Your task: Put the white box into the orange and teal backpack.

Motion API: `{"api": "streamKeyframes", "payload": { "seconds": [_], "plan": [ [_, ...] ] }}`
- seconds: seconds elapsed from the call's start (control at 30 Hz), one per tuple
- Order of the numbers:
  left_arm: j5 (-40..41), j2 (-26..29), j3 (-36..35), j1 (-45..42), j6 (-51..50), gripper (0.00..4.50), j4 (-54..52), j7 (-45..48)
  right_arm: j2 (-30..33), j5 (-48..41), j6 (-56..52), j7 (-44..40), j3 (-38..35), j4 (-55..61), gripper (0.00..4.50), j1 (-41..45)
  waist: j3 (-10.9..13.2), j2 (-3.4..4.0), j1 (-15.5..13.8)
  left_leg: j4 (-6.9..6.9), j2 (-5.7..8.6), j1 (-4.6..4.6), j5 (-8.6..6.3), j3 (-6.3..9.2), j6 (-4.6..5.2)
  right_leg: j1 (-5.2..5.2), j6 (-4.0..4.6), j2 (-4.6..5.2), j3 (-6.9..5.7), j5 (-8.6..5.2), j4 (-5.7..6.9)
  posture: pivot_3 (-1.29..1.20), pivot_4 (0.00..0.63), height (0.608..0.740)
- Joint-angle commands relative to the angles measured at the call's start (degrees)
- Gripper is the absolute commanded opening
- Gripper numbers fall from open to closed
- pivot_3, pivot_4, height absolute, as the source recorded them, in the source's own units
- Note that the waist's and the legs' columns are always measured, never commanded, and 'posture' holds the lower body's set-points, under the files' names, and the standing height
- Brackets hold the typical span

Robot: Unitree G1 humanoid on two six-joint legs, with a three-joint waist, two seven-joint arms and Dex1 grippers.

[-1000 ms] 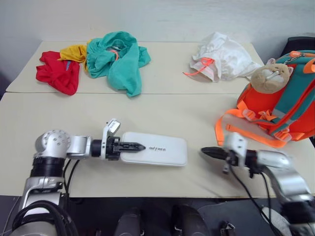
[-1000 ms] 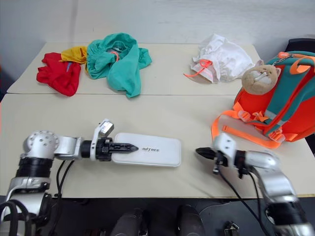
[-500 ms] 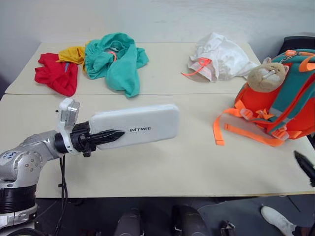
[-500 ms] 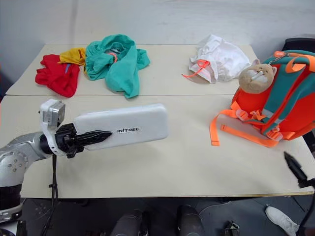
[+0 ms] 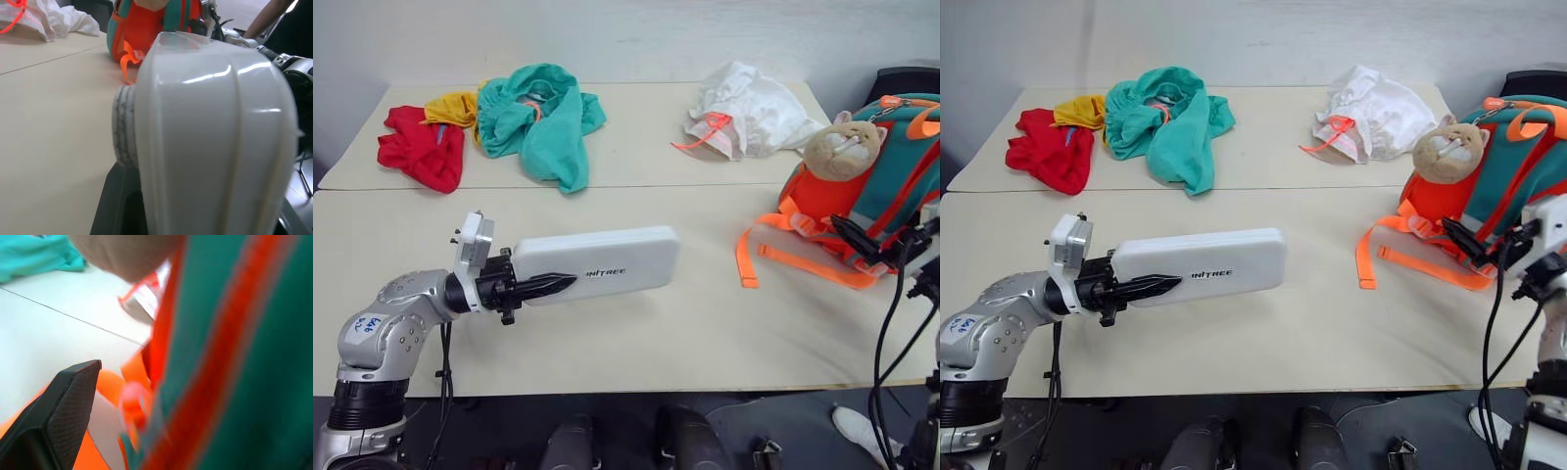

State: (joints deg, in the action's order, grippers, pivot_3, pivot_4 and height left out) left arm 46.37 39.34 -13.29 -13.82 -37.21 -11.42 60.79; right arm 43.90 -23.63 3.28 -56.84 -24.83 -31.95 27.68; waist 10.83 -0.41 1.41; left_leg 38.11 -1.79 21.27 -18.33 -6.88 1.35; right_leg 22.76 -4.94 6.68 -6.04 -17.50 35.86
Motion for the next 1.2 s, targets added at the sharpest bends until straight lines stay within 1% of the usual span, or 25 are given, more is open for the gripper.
{"api": "streamKeyframes", "payload": {
  "seconds": [0.03,0.13,0.2,0.27,0.37,0.4,0.47,0.5,0.6,0.67,0.73,0.8,0.87,0.97,1.07,1.2],
  "plan": [
    [4.92,-1.01,-5.07,1.16,-1.04,1.2,-3.94,-3.41,-0.92,-0.5,3.68,-1.44,0.43,-2.29,3.47,3.38,0.0,0.0,0.02,0.01,-0.02,0.0,0.0,0.0,0.0,-0.01,0.0,0.0,0.0,0.0,0.0,0.0,0.15,0.74],
    [7.78,-2.72,-7.86,2.13,-2.57,1.2,-4.18,-7.15,-2.43,-0.11,6.38,-2.08,1.36,-4.51,2.47,5.62,0.0,0.0,0.09,0.01,-0.02,0.0,0.0,0.01,0.0,-0.02,-0.01,0.0,0.0,0.0,0.01,0.0,0.15,0.74],
    [8.41,-3.5,-9.29,2.14,-2.57,1.2,-3.45,-8.93,-3.64,-0.93,6.41,-3.07,2.09,-3.87,1.76,6.19,0.0,0.0,0.13,0.01,-0.03,-0.01,0.0,0.0,-0.01,-0.02,-0.01,0.0,0.0,0.0,0.05,0.0,0.15,0.74],
    [9.64,-3.82,-11.18,1.57,-3.18,1.2,-1.7,-10.56,-5.56,-2.6,4.51,-4.26,3.33,0.26,1.05,5.98,0.0,0.0,0.21,0.0,-0.04,-0.01,0.01,0.01,-0.02,-0.02,-0.01,-0.02,-0.01,0.0,0.08,0.0,0.15,0.74],
    [12.07,-3.81,-14.07,0.17,-5.02,1.2,2.2,-13.16,-9.53,-6.91,-2.36,-5.15,6.83,12.13,0.08,4.13,0.01,0.02,0.63,-0.01,-0.09,-0.05,0.02,0.0,-0.05,-0.02,0.0,-0.05,0.01,0.0,0.12,0.0,0.15,0.74],
    [13.11,-3.76,-14.73,-0.28,-6.01,1.2,3.37,-13.96,-10.73,-8.28,-4.79,-4.9,7.91,15.88,0.01,3.34,0.01,0.02,0.72,-0.01,-0.12,-0.06,0.03,0.0,-0.08,-0.02,0.0,-0.06,0.02,0.0,0.13,0.0,0.15,0.74],
    [13.73,-3.71,-15.85,-1.38,-6.48,1.2,5.91,-15.16,-13.14,-10.48,-9.09,-4.45,11.34,24.45,0.01,1.41,0.01,0.03,0.67,-0.05,-0.17,-0.07,0.04,0.03,-0.13,-0.01,0.0,-0.09,0.0,0.0,0.15,0.0,0.15,0.74],
    [13.45,-3.59,-16.25,-1.9,-6.32,1.2,7.22,-15.65,-14.41,-12.07,-11.74,-3.82,13.27,29.1,0.01,0.65,0.02,0.03,0.52,-0.06,-0.17,-0.05,0.04,0.04,-0.14,0.0,0.0,-0.09,-0.01,0.0,0.14,0.0,0.15,0.74],
    [12.55,-2.95,-16.38,-2.71,-5.87,1.2,9.45,-15.47,-16.55,-15.83,-17.8,-2.82,16.95,38.33,0.01,-0.5,0.02,0.03,0.35,-0.07,-0.15,0.02,0.01,0.06,-0.14,0.04,0.0,-0.08,-0.01,0.0,0.12,0.0,0.15,0.74],
    [12.04,-2.59,-16.14,-2.97,-5.66,1.2,10.05,-14.94,-17.8,-20.13,-23.1,-1.75,20.19,46.09,0.01,-1.06,0.02,0.02,0.26,-0.07,-0.1,0.04,-0.01,0.06,-0.12,0.06,0.0,-0.05,-0.02,0.0,0.1,0.0,0.15,0.74],
    [11.72,-2.29,-15.99,-2.93,-5.34,1.2,10.11,-14.54,-16.7,-24.96,-28.91,-1.39,21.4,51.95,0.01,-2.2,0.02,0.02,0.18,-0.07,-0.11,0.06,-0.04,0.07,-0.14,0.08,0.0,-0.04,-0.02,0.0,0.09,0.0,0.15,0.74],
    [11.49,-1.78,-16.12,-2.63,-5.06,1.2,9.99,-14.04,-13.94,-30.58,-34.97,-1.21,20.97,56.57,0.01,-3.92,0.02,0.01,0.13,-0.1,-0.11,0.09,-0.05,0.13,-0.15,0.1,0.0,-0.04,-0.06,0.0,0.06,0.0,0.15,0.74],
    [11.58,-1.21,-16.75,-2.04,-4.84,1.2,9.43,-13.55,-10.64,-35.23,-39.55,-1.25,19.65,59.75,0.01,-6.07,0.03,-0.03,-0.11,-0.1,-0.09,0.13,-0.09,0.14,-0.09,0.1,0.0,-0.01,-0.08,0.0,0.02,0.0,0.15,0.74],
    [13.09,-0.35,-18.27,-0.39,-5.37,1.2,7.2,-12.87,-6.07,-37.22,-42.12,-2.37,17.49,60.65,0.01,-9.25,0.03,-0.07,-0.25,-0.07,-0.02,0.17,-0.14,0.17,0.0,0.09,0.0,0.08,-0.08,0.0,-0.03,0.0,0.15,0.74],
    [14.73,0.0,-20.09,1.21,-5.34,1.2,4.18,-12.59,-4.4,-34.3,-40.79,-2.84,16.75,58.69,0.01,-10.75,0.03,-0.15,-0.18,-0.05,0.0,0.17,-0.19,0.14,0.07,0.08,-0.02,0.11,-0.08,0.02,-0.12,0.0,0.15,0.74],
    [18.18,1.12,-22.9,4.11,-7.2,1.2,-0.69,-13.03,-5.06,-31.18,-39.47,-2.27,17.32,56.45,0.01,-10.63,0.04,-0.16,0.15,-0.06,-0.04,0.15,-0.22,0.15,0.01,0.09,-0.02,0.09,-0.07,0.01,-0.2,0.0,0.15,0.74]
  ]
}}
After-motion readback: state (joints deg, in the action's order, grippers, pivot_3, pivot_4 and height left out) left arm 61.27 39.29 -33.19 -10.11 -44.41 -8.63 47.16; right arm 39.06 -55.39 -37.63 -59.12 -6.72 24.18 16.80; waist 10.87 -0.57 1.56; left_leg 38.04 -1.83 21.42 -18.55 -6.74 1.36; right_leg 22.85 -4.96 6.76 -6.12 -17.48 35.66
